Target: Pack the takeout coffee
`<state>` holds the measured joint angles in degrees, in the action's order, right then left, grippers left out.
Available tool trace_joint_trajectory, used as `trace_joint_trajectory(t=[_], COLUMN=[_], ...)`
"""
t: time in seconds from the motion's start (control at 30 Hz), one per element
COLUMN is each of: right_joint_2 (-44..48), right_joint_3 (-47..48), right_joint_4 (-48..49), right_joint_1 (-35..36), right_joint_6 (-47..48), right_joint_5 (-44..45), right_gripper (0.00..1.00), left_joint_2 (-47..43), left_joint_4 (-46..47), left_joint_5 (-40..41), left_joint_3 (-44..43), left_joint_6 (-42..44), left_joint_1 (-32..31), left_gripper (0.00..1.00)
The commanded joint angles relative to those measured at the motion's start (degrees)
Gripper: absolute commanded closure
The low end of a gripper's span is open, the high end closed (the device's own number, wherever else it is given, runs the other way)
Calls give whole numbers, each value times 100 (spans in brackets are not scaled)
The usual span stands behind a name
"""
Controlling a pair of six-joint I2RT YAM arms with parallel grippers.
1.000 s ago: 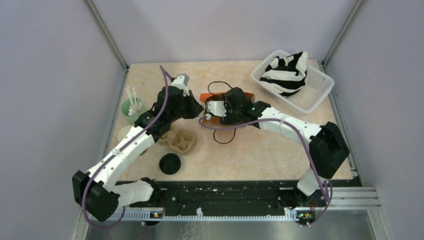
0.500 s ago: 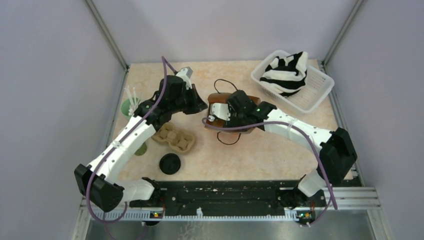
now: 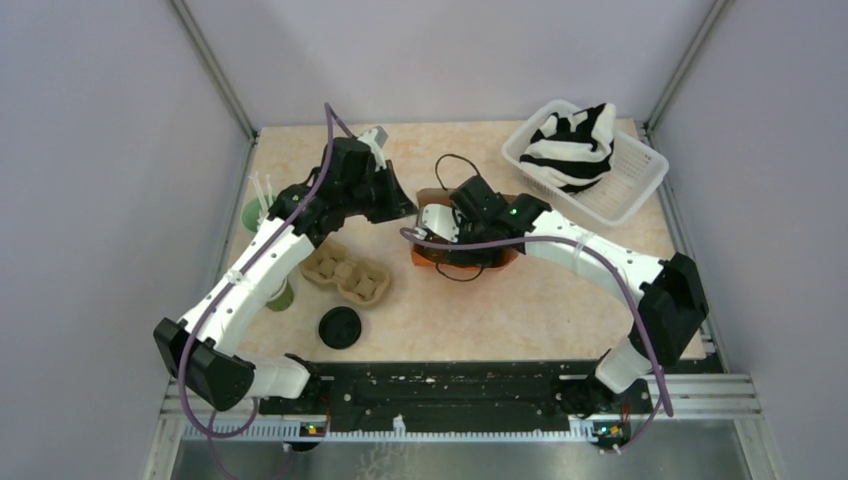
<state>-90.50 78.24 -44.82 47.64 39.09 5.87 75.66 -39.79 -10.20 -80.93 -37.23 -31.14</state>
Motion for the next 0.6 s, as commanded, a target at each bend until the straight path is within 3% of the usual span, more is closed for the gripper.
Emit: trace_joint_trajectory(t=[0.0, 0.23, 0.5, 0.57], right_joint_2=[-103, -170, -328, -373], right_joint_3=[97, -130, -158, -163], right_joint_4=[-366, -232, -224, -205], right_joint_1=[66, -121, -351, -383], right_joint_6=[-257, -461, -577, -578], right_joint_5=[-412, -818, -1100, -1126], right_gripper=[70, 70, 70, 70], left_joint_2=[134, 382, 787, 829], left_joint_4=[-112, -176, -555, -626], left_joint_5=[74, 246, 552, 582], left_joint_3=[-341, -580, -1265, -1430], left_joint_6=[-47, 85, 463, 568], left_joint_1=[60, 99, 134, 144], left_gripper=[100, 100, 80, 69])
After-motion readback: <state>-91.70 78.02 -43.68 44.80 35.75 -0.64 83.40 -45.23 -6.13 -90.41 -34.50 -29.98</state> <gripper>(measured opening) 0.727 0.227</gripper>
